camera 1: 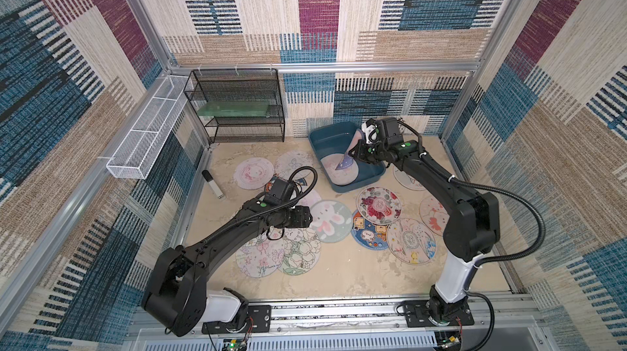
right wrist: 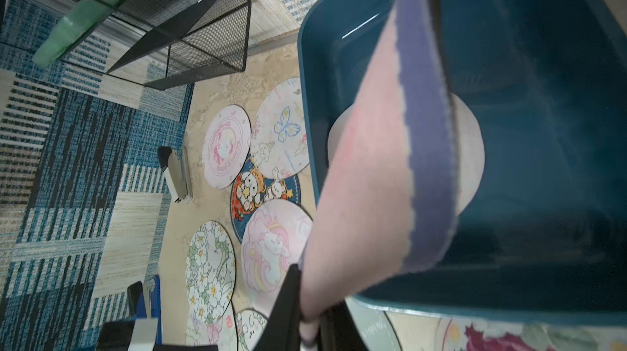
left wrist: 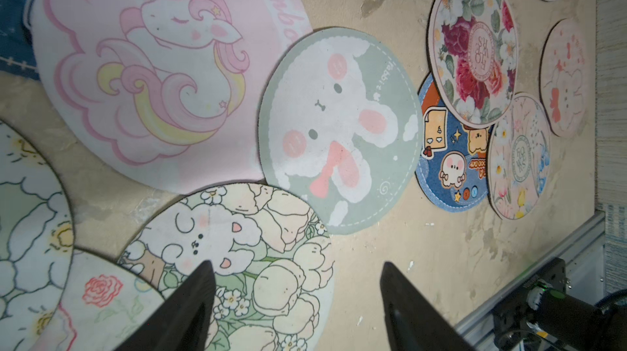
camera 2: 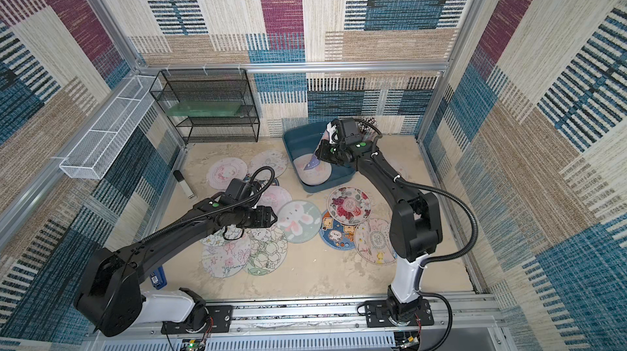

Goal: Put the coasters into the storage box
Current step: Place the coaster in the storage box.

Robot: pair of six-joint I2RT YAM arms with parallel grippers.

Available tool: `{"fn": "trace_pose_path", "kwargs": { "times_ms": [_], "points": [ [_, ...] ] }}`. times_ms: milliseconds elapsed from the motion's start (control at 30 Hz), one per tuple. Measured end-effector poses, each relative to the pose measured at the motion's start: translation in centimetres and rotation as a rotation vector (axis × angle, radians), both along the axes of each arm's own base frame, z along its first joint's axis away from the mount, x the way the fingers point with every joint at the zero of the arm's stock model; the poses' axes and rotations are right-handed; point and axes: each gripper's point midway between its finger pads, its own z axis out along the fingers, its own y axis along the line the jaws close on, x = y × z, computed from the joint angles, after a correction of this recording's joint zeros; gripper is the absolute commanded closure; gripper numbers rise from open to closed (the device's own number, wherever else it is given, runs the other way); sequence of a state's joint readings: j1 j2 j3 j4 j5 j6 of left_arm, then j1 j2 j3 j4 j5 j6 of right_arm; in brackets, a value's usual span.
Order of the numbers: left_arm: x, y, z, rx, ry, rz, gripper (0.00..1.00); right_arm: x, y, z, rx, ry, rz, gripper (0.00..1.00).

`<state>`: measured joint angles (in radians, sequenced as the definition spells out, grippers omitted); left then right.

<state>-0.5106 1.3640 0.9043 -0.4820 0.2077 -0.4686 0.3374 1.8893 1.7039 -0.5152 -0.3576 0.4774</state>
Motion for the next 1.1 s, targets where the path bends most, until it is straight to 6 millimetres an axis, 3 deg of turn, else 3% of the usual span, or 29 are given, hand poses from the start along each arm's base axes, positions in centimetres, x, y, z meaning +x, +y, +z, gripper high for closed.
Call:
{"fn": "trace_pose_path", "kwargs": {
  "times_ms": [267, 433, 733, 1000, 1100],
  "points": [
    [-0.5, 0.5, 0.2, -0.002, -0.009, 0.014, 0.24, 6.0, 1.5, -3.8, 0.037, -0.019, 0.024, 0.85],
    [-0.6, 0.9, 0.6, 0.003, -0.025, 0.023, 0.24, 7.9, 0.3, -7.1, 0.062, 0.033, -0.007, 0.85],
    [-0.3, 1.7, 0.7, 0.019, -0.034, 0.048, 0.24, 7.4, -3.6, -12.5, 0.04, 0.206, -0.087, 0.85],
    [-0.2, 1.8, 0.4, 0.026, -0.026, 0.05, 0.24, 5.9, -4.5, -14.1, 0.006, 0.294, -0.108, 0.78],
    [-0.2, 1.8, 0.3, 0.027, -0.024, 0.05, 0.24, 5.8, -5.0, -14.4, -0.005, 0.309, -0.121, 0.69]
  ]
}}
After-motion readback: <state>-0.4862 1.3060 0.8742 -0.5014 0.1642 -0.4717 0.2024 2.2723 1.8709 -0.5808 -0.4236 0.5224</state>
